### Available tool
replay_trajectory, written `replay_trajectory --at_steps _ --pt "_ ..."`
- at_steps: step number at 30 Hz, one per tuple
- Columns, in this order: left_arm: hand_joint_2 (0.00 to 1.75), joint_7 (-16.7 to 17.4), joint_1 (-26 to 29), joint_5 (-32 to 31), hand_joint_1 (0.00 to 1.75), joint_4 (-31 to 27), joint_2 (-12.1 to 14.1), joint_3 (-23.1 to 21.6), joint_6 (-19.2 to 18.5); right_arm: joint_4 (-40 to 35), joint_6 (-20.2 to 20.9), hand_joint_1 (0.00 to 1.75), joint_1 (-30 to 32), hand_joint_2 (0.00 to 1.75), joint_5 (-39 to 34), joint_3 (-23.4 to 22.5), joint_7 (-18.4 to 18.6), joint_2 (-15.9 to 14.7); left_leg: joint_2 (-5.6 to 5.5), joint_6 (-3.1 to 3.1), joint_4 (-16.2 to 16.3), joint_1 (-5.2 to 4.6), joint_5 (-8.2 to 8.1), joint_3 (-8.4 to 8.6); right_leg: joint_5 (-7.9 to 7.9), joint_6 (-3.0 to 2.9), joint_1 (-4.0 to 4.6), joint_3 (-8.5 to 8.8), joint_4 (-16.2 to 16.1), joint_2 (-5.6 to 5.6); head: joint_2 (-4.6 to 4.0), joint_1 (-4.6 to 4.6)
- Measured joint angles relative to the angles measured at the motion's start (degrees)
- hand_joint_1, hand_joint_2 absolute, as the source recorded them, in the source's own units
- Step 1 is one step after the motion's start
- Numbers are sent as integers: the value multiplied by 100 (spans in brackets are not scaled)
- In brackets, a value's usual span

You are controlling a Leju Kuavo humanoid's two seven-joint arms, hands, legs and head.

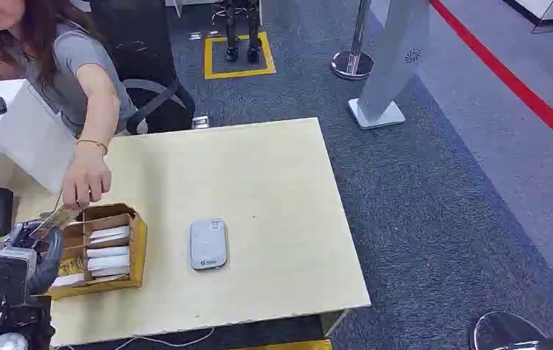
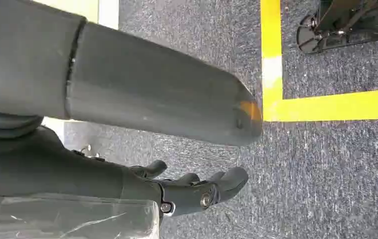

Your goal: Pass the card to the sensor for recognition and then transmit it.

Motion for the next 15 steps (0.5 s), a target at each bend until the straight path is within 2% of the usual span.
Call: replay_trajectory --at_steps 15 --pt "175 26 -68 -31 175 48 -9 -2 94 0 -52 0 -2 0 24 37 0 -2 0 0 0 0 0 0 0 0 0 0 0 0 2 0"
